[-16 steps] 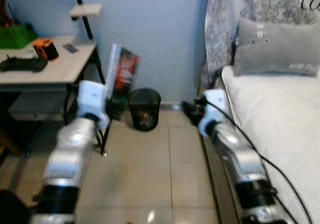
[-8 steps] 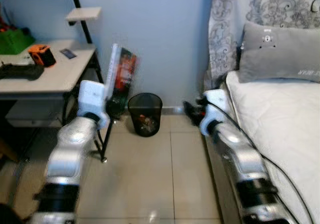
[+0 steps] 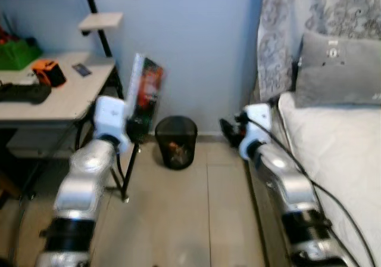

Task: Clean up the room

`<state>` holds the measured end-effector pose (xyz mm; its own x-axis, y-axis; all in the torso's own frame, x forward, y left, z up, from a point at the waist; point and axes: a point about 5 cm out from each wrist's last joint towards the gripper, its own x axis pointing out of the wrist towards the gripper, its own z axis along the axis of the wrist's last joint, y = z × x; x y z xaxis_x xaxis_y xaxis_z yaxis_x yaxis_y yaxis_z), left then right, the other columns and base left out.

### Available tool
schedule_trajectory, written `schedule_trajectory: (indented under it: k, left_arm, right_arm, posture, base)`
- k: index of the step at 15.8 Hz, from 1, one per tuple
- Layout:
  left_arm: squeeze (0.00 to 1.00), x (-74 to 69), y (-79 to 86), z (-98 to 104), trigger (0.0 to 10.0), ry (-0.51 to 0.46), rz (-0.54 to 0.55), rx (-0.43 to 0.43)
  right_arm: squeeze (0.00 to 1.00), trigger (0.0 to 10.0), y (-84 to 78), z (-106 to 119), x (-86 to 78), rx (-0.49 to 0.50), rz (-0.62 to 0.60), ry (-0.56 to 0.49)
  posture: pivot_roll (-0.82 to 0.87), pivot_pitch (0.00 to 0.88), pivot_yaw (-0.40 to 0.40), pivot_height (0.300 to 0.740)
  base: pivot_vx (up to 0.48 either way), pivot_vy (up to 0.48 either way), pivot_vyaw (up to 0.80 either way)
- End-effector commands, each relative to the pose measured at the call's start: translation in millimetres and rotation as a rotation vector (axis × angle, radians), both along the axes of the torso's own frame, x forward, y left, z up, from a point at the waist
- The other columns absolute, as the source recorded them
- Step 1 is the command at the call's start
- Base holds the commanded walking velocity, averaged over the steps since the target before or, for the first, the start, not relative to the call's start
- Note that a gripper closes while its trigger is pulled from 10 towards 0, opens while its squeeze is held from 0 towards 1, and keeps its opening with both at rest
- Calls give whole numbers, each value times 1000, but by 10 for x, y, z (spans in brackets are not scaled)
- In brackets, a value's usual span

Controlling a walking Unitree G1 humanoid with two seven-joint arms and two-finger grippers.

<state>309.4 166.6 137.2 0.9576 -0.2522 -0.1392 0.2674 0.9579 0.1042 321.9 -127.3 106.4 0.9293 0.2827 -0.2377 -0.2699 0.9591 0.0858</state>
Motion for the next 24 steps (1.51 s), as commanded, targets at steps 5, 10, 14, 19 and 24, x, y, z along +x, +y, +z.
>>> schedule_trajectory:
  k: [5,10,14,19,24]
  left_arm:
    - [0,42,94,162,10000,-65,22,13]
    - [0,35,87,155,10000,-64,18,17]
    - [0,34,82,148,10000,-63,17,15]
    - [0,40,79,152,10000,-64,14,16]
    - [0,45,87,167,10000,-72,27,13]
  right_arm:
    - [0,10000,95,45,21,7,23,-21]
    - [0,10000,86,41,19,5,21,-20]
    - [0,10000,95,45,17,6,28,-25]
    - [0,10000,100,58,25,9,28,-33]
    - [0,10000,81,46,29,27,10,-17]
  posture:
    - [4,0,56,740]
    - [3,0,56,740]
    - [3,0,55,740]
    - [3,0,55,740]
    - [3,0,53,740]
  base:
    - [375,0,0]
    - [375,0,0]
    - [375,0,0]
    - [375,0,0]
    - [145,0,-439]
